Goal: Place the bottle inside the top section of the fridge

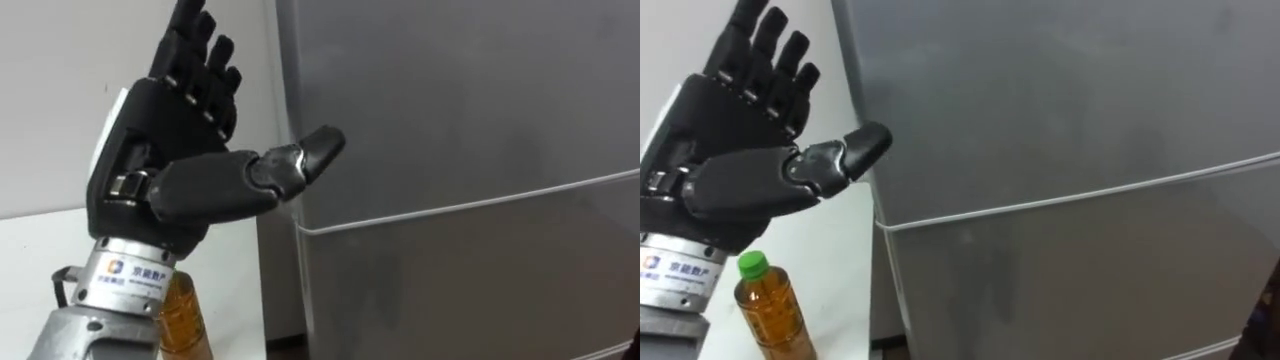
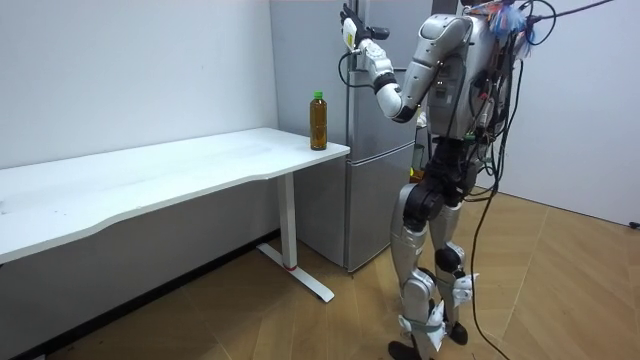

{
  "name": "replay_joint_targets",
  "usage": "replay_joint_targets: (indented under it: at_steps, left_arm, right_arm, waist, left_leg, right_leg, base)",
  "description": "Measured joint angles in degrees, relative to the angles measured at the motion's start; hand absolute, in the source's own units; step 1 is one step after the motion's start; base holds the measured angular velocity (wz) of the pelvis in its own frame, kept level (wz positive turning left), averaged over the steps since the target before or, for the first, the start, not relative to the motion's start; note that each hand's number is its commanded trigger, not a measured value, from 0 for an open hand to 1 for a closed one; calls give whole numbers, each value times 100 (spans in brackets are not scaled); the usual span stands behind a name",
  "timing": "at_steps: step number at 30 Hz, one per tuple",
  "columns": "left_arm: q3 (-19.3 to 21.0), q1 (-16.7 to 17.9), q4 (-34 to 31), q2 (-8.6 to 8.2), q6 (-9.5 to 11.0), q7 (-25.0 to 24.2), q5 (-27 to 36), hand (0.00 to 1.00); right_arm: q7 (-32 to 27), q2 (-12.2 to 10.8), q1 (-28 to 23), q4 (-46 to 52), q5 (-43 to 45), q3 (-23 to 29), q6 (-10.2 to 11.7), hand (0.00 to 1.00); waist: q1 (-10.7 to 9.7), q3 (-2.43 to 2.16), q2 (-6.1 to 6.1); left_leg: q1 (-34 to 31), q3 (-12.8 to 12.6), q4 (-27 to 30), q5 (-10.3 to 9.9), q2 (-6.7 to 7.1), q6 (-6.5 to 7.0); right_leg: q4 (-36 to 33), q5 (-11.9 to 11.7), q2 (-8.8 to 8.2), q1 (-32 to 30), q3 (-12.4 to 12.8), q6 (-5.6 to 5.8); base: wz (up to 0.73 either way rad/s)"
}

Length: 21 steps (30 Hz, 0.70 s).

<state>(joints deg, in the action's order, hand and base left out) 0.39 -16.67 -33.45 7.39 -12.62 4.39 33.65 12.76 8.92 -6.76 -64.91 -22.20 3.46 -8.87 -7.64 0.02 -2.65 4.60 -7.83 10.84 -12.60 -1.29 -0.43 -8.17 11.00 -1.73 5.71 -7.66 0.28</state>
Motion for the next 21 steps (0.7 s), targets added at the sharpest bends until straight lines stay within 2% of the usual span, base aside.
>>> replay_joint_targets:
  at_steps: [5, 8, 14, 17, 21]
  left_arm:
    - [-307, 0, 1, -32, -15, -135, 292, 0]
    - [-385, 2, 52, -47, -11, -144, 314, 0]
    - [-462, 4, 448, -47, -5, -171, 710, 0]
    - [-523, 5, 639, -44, 48, -176, 738, 0]
    - [-618, 14, 838, -34, -1, -176, 735, 0]
  right_arm:
    - [48, 29, 16, 5, -4, -77, 1, 0]
    - [53, 38, 55, -28, -17, -163, 0, 0]
    - [40, 57, 59, -14, -32, -231, 0, 0]
    - [36, 68, 52, -18, -59, -261, 1, 0]
    - [35, 107, 58, -16, -160, -397, 2, 0]
  waist:
    - [-11, -2, -12]
    - [-5, 14, 11]
    - [9, 19, 19]
    - [12, 20, 21]
    - [9, 15, 14]
  left_leg:
    - [12, -7, -1, 0, -6, 0]
    - [12, -5, -3, 0, -6, 0]
    - [3, -10, 0, 3, 0, 4]
    - [7, -17, 0, 4, 4, 6]
    - [-2, -24, -3, 4, 4, 6]
  right_leg:
    - [-32, 0, 8, 2, -2, 0]
    - [-44, 0, 5, 5, -20, 0]
    - [-31, 3, -4, -16, -20, 4]
    - [-3, 0, -4, -9, -7, 8]
    - [-5, -3, -1, -6, 3, 8]
  base:
    - [1]
    - [4]
    - [1]
    - [0]
    - [0]
